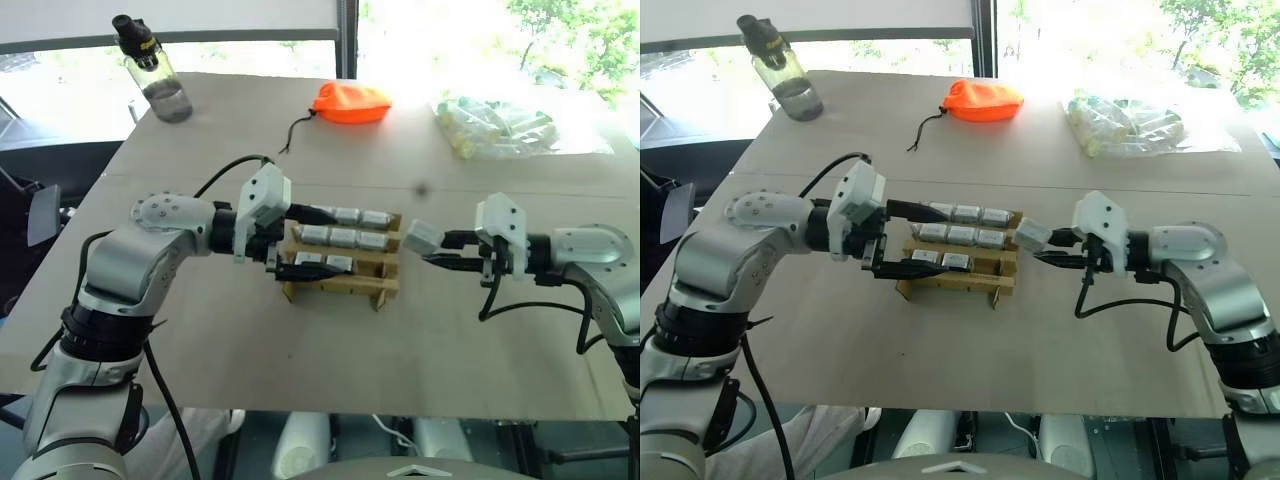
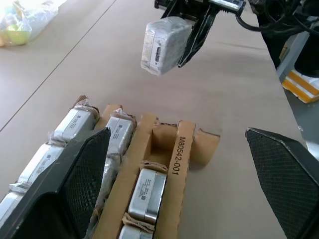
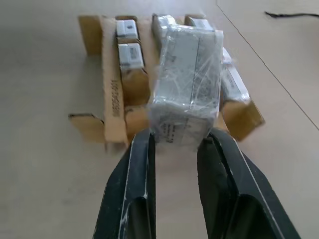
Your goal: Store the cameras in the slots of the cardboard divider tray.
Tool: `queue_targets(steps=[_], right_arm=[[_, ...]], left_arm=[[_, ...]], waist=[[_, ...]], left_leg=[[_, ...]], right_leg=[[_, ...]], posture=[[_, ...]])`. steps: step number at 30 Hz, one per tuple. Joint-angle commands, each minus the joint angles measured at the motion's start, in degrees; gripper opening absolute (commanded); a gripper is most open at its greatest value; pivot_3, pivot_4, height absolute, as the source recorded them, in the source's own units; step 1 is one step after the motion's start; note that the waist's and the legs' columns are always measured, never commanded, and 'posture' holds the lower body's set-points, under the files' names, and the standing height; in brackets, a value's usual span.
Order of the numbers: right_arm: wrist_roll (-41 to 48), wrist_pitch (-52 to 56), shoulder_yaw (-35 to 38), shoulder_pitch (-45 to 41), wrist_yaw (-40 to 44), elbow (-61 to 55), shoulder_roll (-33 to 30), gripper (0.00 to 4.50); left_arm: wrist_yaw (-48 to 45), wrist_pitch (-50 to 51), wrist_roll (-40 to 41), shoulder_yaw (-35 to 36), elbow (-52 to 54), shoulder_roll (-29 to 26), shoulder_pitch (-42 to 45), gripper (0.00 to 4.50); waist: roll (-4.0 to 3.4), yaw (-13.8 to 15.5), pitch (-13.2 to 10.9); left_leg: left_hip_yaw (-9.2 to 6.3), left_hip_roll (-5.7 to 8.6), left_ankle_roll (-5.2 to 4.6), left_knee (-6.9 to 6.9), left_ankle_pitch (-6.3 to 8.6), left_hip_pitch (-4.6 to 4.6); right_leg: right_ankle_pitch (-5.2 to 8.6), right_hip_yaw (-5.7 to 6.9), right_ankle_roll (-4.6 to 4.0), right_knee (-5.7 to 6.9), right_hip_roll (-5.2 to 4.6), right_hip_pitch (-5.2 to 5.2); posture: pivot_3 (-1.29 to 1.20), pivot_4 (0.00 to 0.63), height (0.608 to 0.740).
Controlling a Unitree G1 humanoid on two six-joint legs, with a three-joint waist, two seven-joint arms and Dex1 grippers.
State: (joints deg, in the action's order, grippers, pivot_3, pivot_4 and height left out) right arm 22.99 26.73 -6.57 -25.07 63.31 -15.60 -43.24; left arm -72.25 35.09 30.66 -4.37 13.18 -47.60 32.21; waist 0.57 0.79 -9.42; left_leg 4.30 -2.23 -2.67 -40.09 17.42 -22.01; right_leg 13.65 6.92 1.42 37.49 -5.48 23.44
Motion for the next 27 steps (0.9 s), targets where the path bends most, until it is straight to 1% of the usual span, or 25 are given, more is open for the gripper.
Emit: queue_targets(steps=[1,4,11,16,23,27], right_arm=[[-1.0,0.1,-3.0,-3.0,1.3,-0.4,0.9,0.60],[-3.0,-0.8,-6.2,-5.9,2.0,2.4,2.7,0.60],[-6.7,-2.0,-10.5,-10.8,3.6,8.2,6.3,0.60],[-8.5,-2.1,-12.7,-13.0,5.1,10.7,7.5,0.60],[-8.7,-0.2,-14.0,-15.0,5.9,10.0,9.7,0.60],[-9.6,-0.4,-14.6,-15.1,6.6,10.6,9.8,0.60]], left_arm=[[-0.5,-0.8,0.7,3.0,2.9,-2.5,-1.6,4.50],[-1.0,-1.0,0.8,4.6,4.2,-4.9,-4.0,4.50],[0.2,-0.8,1.0,8.1,5.8,-8.2,-7.6,4.50],[1.1,-0.1,1.5,9.2,7.0,-9.1,-8.8,4.50],[2.6,1.1,2.5,10.1,8.9,-9.4,-9.9,4.50],[2.9,1.3,2.7,10.0,9.2,-9.3,-9.9,4.50]], waist=[[0.00,0.0,0.0],[0.01,-0.1,0.0],[-0.01,0.0,0.0],[-0.01,-0.1,0.0],[-0.01,-0.1,0.0],[-0.01,0.0,0.0]], left_leg=[[-0.03,0.00,0.00,0.00,0.00,-0.03],[-0.01,0.00,0.00,0.00,0.00,-0.07],[-0.03,0.00,0.00,0.00,0.00,-0.09],[-0.07,0.00,0.00,0.00,0.00,-0.17],[-0.07,-0.01,0.00,0.01,0.00,-0.19],[-0.08,0.00,0.00,0.01,0.00,-0.20]], right_leg=[[0.00,0.03,0.00,-0.02,0.00,0.01],[0.00,0.02,0.00,-0.03,0.00,0.05],[0.00,0.05,0.00,-0.02,-0.01,0.06],[0.00,0.11,0.00,-0.08,-0.01,0.09],[0.00,0.10,0.00,-0.06,0.01,0.14],[0.00,0.11,0.00,-0.07,0.00,0.14]], posture=[[0.00,0.150,0.726],[0.00,0.150,0.726],[0.00,0.150,0.726],[0.00,0.150,0.726],[0.00,0.150,0.726],[0.00,0.150,0.726]])
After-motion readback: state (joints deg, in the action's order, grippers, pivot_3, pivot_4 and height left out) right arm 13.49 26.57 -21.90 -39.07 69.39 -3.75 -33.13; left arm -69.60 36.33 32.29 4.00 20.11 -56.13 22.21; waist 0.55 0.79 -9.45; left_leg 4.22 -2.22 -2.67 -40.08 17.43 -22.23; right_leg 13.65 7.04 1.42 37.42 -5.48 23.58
